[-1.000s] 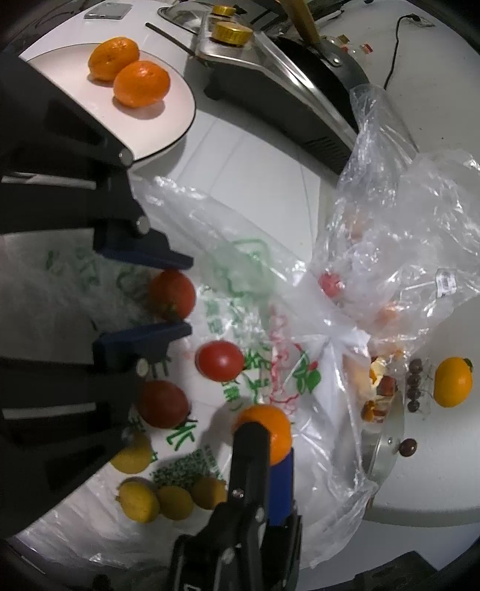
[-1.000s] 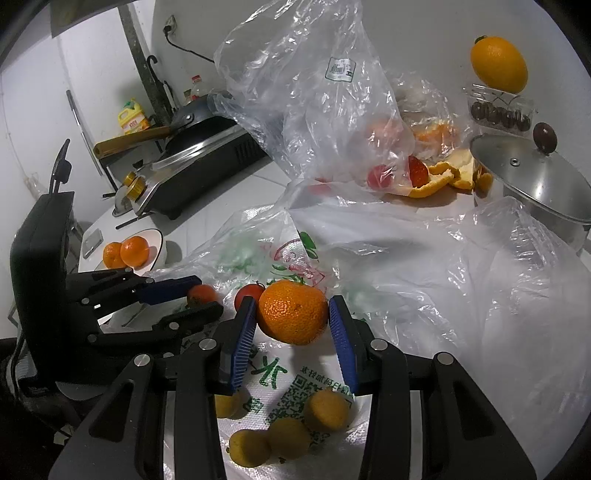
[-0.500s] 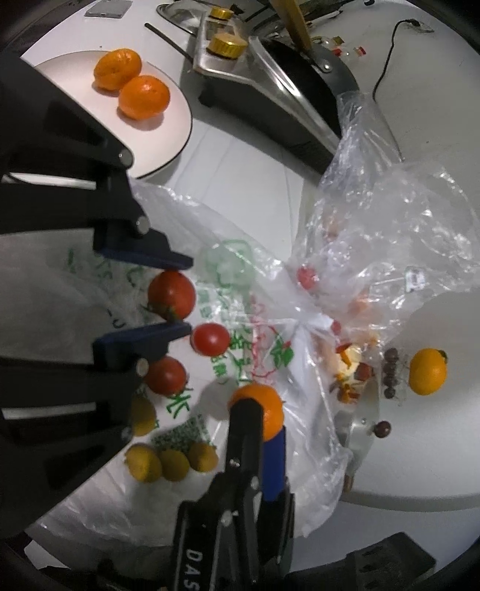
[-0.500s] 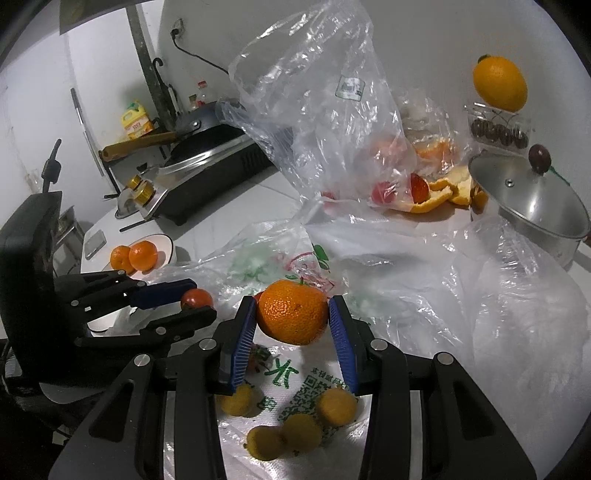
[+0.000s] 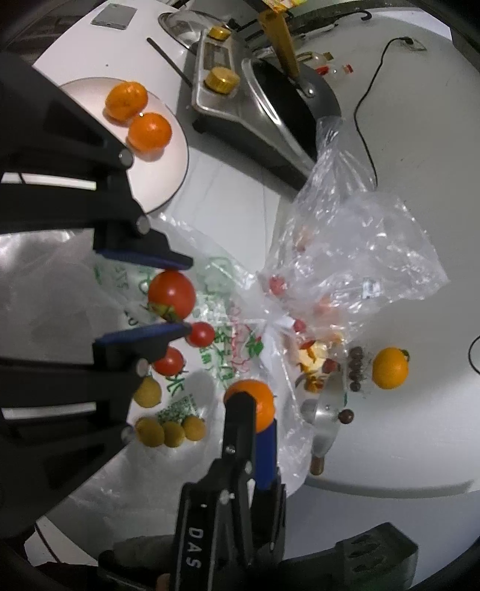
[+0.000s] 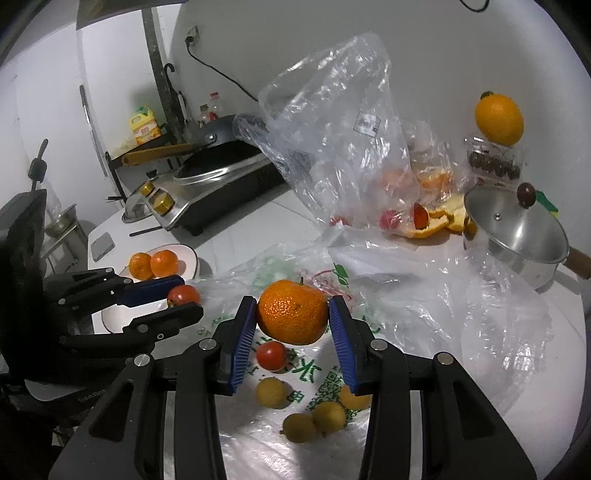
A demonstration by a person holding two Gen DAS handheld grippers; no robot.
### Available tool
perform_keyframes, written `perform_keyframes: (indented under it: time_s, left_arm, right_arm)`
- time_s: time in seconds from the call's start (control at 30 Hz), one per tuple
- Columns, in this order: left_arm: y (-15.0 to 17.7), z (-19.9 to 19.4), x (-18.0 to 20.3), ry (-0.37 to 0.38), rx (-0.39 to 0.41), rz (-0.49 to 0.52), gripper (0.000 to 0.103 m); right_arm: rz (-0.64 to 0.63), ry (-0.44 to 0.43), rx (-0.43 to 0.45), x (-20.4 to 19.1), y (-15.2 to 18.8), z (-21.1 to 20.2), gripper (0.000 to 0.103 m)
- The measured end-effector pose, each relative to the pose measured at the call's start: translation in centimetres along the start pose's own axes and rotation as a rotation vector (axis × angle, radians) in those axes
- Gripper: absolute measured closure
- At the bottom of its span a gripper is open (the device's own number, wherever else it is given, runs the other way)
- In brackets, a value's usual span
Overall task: Organize fruits
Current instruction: 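Carry the cherry tomato and the mandarin over to the white plate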
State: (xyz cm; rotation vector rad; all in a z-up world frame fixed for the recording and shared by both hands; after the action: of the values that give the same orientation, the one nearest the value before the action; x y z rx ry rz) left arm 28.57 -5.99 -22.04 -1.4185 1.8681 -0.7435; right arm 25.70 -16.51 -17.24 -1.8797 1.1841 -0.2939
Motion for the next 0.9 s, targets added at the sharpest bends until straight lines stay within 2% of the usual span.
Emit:
perform_keyframes:
  time_s: [0.47,0.9]
  left_arm:
    - [1.4,-3.8,-2.5,-0.009,0.043,-0.042,0.073]
    - [3.4,-5.8,-6.4,-0.038,0.062,-0.108,0.073]
  right_arm:
    - [-0.049,0.01,-0.001,-4.2,0.0,-1.3,0.06]
    - [-0.114,-0.008,-0.026,-8.8,-0.5,-0.1,0.06]
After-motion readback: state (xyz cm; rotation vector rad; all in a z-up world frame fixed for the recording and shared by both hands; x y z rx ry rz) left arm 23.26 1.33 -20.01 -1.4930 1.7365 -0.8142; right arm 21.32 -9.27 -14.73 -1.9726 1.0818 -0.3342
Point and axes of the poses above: each gripper's, at about its wrist camera, not at the fingertips, and z roughly the way its jaws point, x to its right, y to its underside, the point moved 8 cm from there along z, roughly the way its jaws point, and after that the axes turned 8 degrees about -y, right-handed, at the moved point
